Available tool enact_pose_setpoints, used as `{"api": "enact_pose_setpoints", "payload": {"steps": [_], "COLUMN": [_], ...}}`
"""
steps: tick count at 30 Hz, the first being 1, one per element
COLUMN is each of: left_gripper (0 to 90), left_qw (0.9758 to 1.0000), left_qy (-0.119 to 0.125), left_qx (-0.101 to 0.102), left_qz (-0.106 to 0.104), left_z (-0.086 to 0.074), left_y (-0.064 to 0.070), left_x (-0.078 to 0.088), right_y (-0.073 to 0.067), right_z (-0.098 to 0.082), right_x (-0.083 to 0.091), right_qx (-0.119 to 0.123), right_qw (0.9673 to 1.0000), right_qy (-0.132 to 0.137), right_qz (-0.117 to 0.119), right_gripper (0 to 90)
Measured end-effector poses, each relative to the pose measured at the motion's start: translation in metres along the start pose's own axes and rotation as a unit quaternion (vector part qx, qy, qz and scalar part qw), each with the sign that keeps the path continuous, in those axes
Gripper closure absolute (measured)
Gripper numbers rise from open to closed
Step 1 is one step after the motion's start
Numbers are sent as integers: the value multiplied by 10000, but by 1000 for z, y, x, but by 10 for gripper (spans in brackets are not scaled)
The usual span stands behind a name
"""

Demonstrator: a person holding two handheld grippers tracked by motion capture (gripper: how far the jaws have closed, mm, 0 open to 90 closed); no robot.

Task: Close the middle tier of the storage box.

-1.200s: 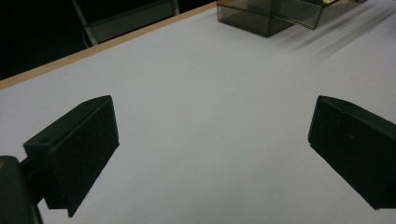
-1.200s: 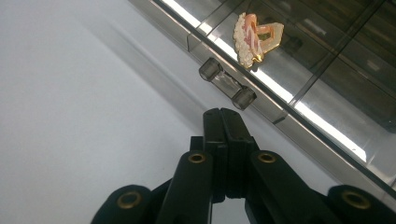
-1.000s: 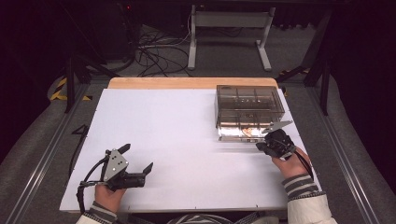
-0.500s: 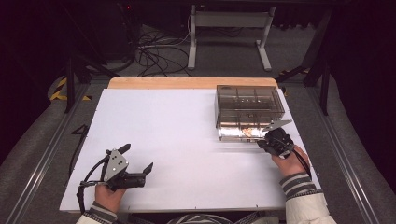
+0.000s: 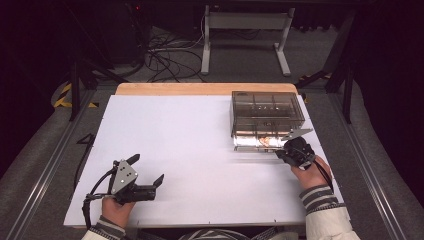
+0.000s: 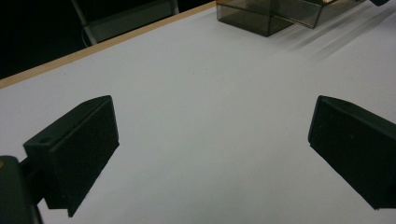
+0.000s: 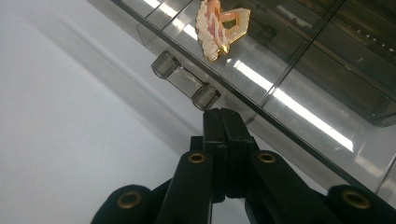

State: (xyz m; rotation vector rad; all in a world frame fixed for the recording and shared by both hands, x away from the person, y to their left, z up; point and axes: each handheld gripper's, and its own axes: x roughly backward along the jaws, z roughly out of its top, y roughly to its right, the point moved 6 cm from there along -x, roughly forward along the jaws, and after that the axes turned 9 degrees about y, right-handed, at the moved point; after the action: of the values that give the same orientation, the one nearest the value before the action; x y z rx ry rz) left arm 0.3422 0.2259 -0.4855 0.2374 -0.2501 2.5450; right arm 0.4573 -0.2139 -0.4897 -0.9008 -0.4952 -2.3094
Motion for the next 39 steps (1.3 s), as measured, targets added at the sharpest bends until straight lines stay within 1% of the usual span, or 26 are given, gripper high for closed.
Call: {"api": "enact_pose_setpoints", "payload": {"steps": [6, 20, 29, 39], "left_gripper": [26, 26, 26, 26], "left_qw": [10000, 10000, 10000, 10000], "left_qy": [4, -8, -4, -22], "left_qx": [-6, 3, -7, 5], "left_qz": [5, 24, 63, 96], "left_z": [0, 0, -1, -2], "left_y": [0, 0, -2, -2], "left_x": [0, 1, 3, 5], "right_y": [1, 8, 14, 20], "right_z": [1, 8, 13, 17], "right_x": [0, -4, -7, -13], "right_qx": [-2, -63, -172, -231], "right_qw": [10000, 9991, 9975, 9958], "right_qy": [51, 347, 587, 762], "right_qz": [-45, -245, -345, -441], "right_gripper": [900, 900, 900, 900]}}
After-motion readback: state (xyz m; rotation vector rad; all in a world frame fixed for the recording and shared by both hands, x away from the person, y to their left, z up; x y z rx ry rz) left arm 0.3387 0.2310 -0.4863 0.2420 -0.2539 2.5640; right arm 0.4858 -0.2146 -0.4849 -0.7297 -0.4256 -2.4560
